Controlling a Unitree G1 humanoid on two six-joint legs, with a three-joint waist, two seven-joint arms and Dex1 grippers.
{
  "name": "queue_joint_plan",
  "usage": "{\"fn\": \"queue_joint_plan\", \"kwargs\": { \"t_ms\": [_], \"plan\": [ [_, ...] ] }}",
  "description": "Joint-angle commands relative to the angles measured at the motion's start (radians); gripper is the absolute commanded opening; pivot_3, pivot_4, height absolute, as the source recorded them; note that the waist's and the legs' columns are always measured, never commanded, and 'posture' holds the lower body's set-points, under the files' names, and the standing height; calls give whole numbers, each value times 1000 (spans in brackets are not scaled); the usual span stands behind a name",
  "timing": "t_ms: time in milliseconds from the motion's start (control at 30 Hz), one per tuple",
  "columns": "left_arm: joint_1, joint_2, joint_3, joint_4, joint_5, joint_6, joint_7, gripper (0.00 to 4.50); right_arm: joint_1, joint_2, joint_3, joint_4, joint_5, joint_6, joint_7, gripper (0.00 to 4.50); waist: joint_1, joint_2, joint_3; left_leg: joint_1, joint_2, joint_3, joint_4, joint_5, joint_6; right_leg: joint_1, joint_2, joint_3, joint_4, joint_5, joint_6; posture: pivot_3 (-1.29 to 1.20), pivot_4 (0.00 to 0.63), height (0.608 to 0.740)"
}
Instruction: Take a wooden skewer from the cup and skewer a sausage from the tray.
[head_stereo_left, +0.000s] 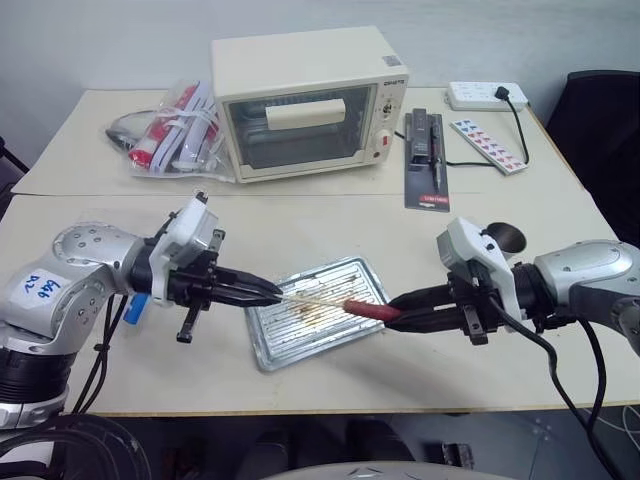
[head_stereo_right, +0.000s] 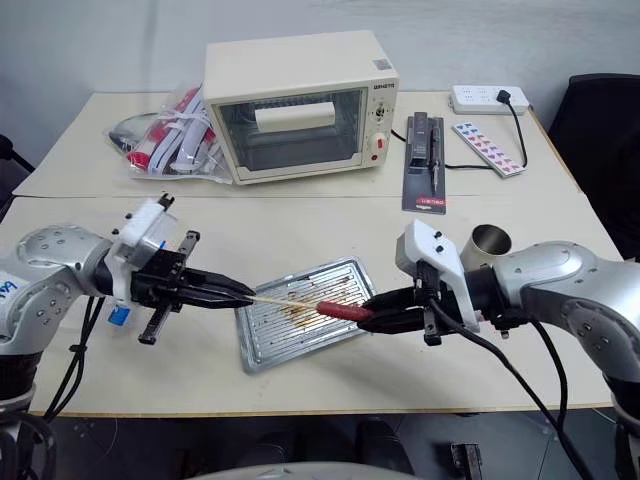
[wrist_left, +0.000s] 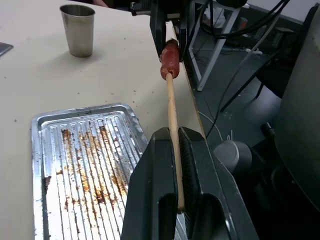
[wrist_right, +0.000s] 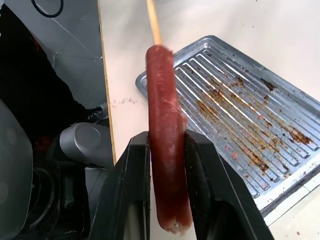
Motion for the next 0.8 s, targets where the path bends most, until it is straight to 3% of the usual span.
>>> {"fn": "queue_joint_plan", "kwargs": {
  "t_ms": [33,467,700,800],
  "plan": [
    [-19,7,-12,-28,-11,-2,-36,0,-14,-6,-15,-43,17,-23,18,956,0,0,0,0,0,0,0,0,0,0,0,0,0,0,0,0,150,740],
    [-67,-61,-53,1,30,-29,-25,0,-3,-6,-17,-65,20,-45,47,956,1,0,0,0,0,0,0,0,0,0,0,0,0,0,0,0,150,740],
    [42,-13,43,3,59,-54,9,0,16,-45,-47,-53,-46,-90,47,2701,-4,0,0,0,0,0,0,0,0,0,0,0,0,0,0,0,150,740],
    [135,11,142,-8,64,-61,63,0,-1,-61,-73,-4,-70,-115,51,2701,-4,0,0,0,0,0,0,0,0,0,0,0,0,0,0,0,150,740]
  ]
}}
